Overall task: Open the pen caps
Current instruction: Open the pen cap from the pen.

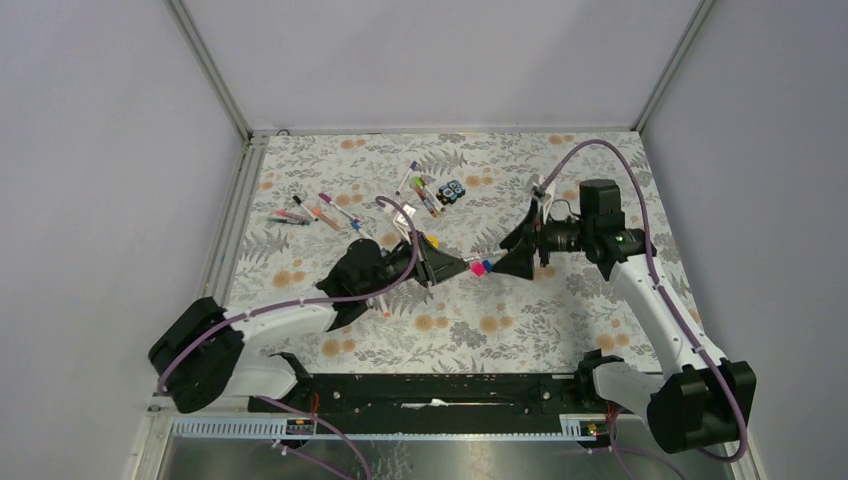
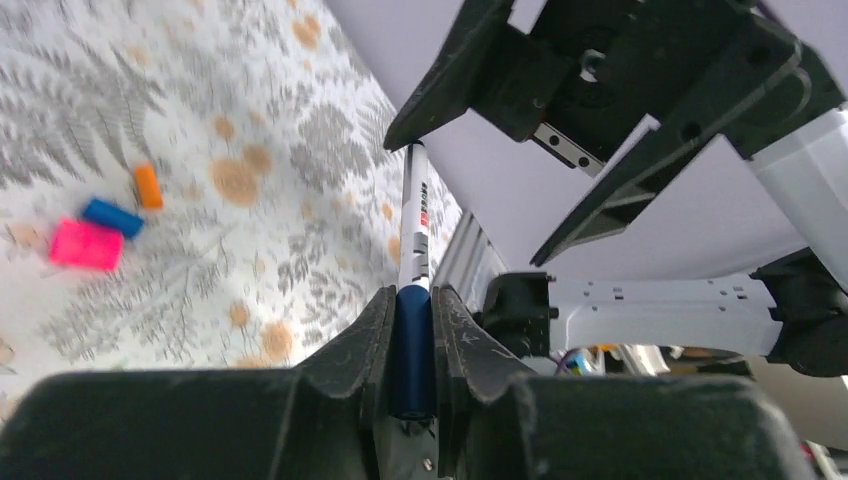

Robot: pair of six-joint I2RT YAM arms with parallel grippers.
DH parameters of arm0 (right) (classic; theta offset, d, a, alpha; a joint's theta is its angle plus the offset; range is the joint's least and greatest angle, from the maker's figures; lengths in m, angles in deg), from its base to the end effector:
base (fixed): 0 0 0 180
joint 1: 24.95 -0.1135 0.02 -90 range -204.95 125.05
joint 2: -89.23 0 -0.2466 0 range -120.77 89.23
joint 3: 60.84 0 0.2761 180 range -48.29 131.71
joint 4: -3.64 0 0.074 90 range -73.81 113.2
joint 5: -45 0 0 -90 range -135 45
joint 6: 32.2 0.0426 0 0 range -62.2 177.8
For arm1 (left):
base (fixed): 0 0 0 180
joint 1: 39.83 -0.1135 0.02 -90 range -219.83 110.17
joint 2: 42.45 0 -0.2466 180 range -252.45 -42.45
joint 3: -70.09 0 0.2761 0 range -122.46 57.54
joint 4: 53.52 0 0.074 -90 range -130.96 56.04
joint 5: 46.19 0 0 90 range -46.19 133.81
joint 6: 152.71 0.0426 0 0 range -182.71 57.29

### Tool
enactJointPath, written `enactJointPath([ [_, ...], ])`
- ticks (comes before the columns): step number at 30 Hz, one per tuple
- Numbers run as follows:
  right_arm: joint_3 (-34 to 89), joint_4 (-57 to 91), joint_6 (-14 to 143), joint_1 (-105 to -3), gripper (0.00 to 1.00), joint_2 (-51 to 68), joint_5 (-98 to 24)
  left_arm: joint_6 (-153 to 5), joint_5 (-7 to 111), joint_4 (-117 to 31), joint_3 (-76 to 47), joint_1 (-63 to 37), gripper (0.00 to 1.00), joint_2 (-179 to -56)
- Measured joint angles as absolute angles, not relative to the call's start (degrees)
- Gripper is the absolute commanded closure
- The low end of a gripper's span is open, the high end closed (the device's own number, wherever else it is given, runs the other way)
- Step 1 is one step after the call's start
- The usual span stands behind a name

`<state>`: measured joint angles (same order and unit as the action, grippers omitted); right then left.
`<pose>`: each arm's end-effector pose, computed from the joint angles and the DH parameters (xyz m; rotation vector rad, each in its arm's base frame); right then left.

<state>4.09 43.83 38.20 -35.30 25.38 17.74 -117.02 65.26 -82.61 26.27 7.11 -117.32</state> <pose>0.2489 0.0840 0.2811 -1.0488 1.7351 1.1086 0.1974 -0.2340 0.2053 0.2188 1.8661 -1.6027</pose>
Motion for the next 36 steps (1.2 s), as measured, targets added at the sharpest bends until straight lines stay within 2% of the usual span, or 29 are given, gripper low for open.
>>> enactJointPath([
  [3,3.2,31.1,57.3,-34.7,0.10,25.3,20.6,-111.9,58.4,-83.2,26.4,9.1,1.00,-113.4],
  [7,-4.4,2.9,91.7,-34.1,0.11,25.1,22.1,-106.8,50.6,-86.3,26.4,11.3,1.00,-112.1],
  [10,-9.4,-10.9,110.2,-33.5,0.11,23.8,21.9,-103.8,44.3,-87.8,26.4,12.6,1.00,-112.2],
  [13,-10.9,-18.2,122.1,-32.7,0.11,22.5,21.3,-102.0,39.6,-88.3,25.6,13.7,1.00,-113.1],
  [19,-11.7,-24.4,130.8,-32.0,0.15,22.5,18.3,-100.2,34.9,-89.5,23.9,15.7,1.00,-115.9],
  [27,-14.3,-25.6,134.9,-31.9,0.28,21.1,13.1,-99.2,32.5,-90.5,19.8,18.8,1.00,-119.7],
  [30,-15.0,-26.6,136.6,-31.9,0.38,20.3,11.5,-98.9,32.0,-91.0,18.7,20.1,1.00,-121.1],
  [36,-15.0,-28.1,139.1,-31.9,0.71,19.7,9.8,-97.4,29.8,-90.5,17.0,22.5,1.00,-123.4],
])
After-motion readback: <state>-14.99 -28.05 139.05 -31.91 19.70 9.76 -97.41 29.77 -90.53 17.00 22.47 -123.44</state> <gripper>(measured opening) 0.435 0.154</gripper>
